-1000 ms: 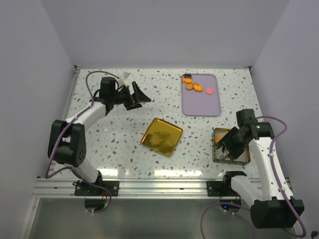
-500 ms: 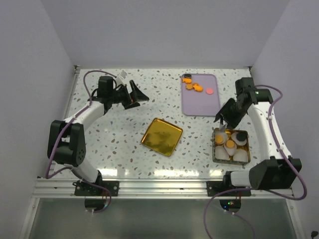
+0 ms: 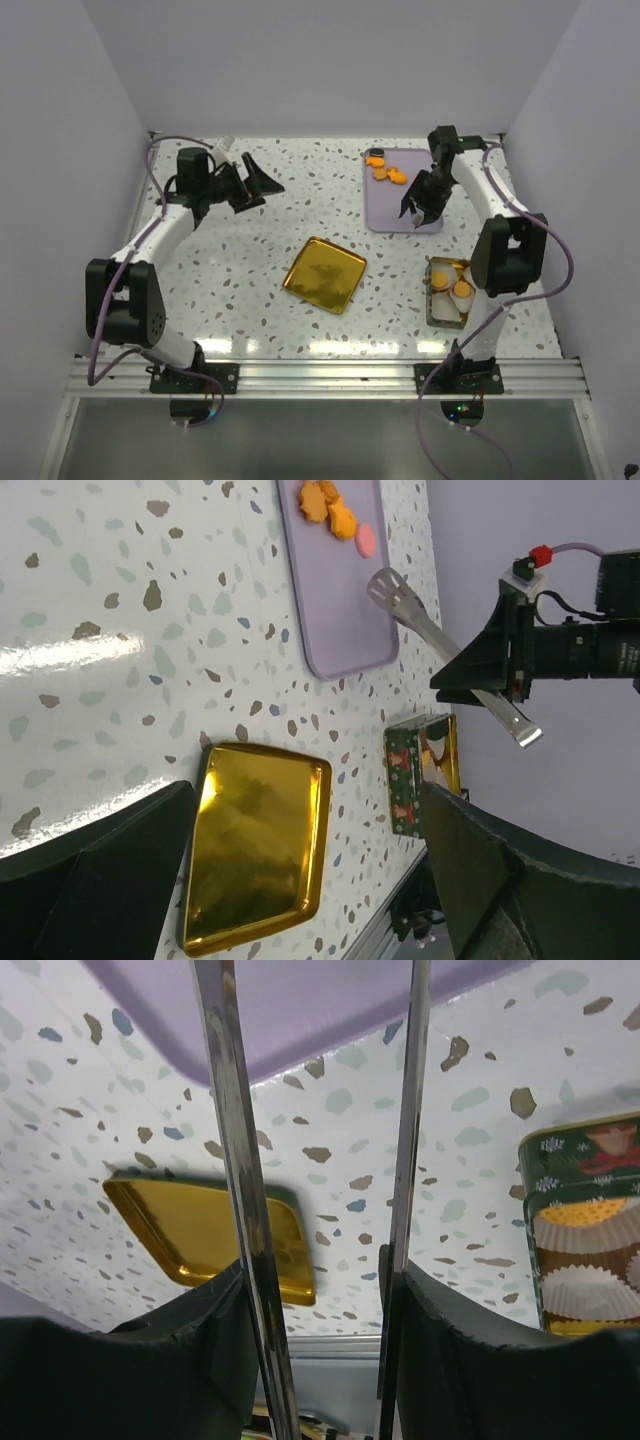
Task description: Pack the cookies
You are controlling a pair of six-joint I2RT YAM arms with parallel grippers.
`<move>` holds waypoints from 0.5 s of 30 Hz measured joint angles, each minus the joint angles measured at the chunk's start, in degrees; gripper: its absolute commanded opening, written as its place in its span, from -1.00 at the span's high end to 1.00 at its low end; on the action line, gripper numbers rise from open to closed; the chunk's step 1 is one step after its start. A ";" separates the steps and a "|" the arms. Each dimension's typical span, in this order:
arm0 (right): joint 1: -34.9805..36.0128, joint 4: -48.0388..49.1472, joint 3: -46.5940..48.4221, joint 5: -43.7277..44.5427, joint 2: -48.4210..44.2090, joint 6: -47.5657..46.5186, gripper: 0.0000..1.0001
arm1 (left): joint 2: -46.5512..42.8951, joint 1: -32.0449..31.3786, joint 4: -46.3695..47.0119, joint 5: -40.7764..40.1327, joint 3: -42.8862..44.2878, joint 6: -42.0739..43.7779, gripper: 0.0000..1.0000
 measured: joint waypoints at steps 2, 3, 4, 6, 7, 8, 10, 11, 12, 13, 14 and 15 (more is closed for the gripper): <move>-0.11 0.00 2.01 0.04 3.21 -0.50 -0.01 | -1.25 1.07 0.02 -0.07 -0.09 0.20 -1.00; -0.17 0.00 3.02 0.07 4.70 -0.81 -0.01 | -1.92 1.62 0.02 -0.15 -0.26 0.22 -1.00; -0.26 -0.04 4.04 0.04 6.05 -1.11 -0.01 | -2.54 2.10 0.02 -0.22 -0.52 0.24 -1.00; -0.44 -0.15 5.99 0.09 8.39 -1.62 -0.02 | -3.52 2.93 0.02 -0.42 -1.03 0.24 -1.00; -0.59 -0.13 6.75 0.11 9.27 -1.84 -0.02 | -3.87 3.23 0.02 -0.52 -1.25 0.24 -1.00; -0.72 -0.11 7.19 0.13 9.79 -2.01 -0.02 | -4.13 3.43 0.02 -0.66 -1.51 0.24 -1.00; -1.27 -0.42 8.48 0.24 10.97 -2.38 -0.02 | -4.22 3.61 0.00 -0.74 -1.64 0.22 -1.00; -1.60 -0.44 9.05 0.26 11.45 -2.56 -0.02 | -4.22 3.65 0.00 -0.85 -1.66 0.22 -1.00; -1.99 -0.57 9.66 0.33 11.91 -2.69 -0.02 | -4.22 3.67 -0.02 -0.85 -1.66 0.22 -1.00; -2.38 -0.57 10.23 0.33 12.28 -2.80 -0.02 | -4.22 3.69 0.00 -0.85 -1.66 0.22 -1.00; -2.78 -0.61 10.80 0.35 12.81 -2.97 -0.01 | -4.22 3.72 0.00 -0.87 -1.66 0.22 -1.00; -3.19 -0.61 11.39 0.33 13.33 -3.15 -0.01 | -4.22 3.76 -0.02 -0.87 -1.66 0.22 -1.00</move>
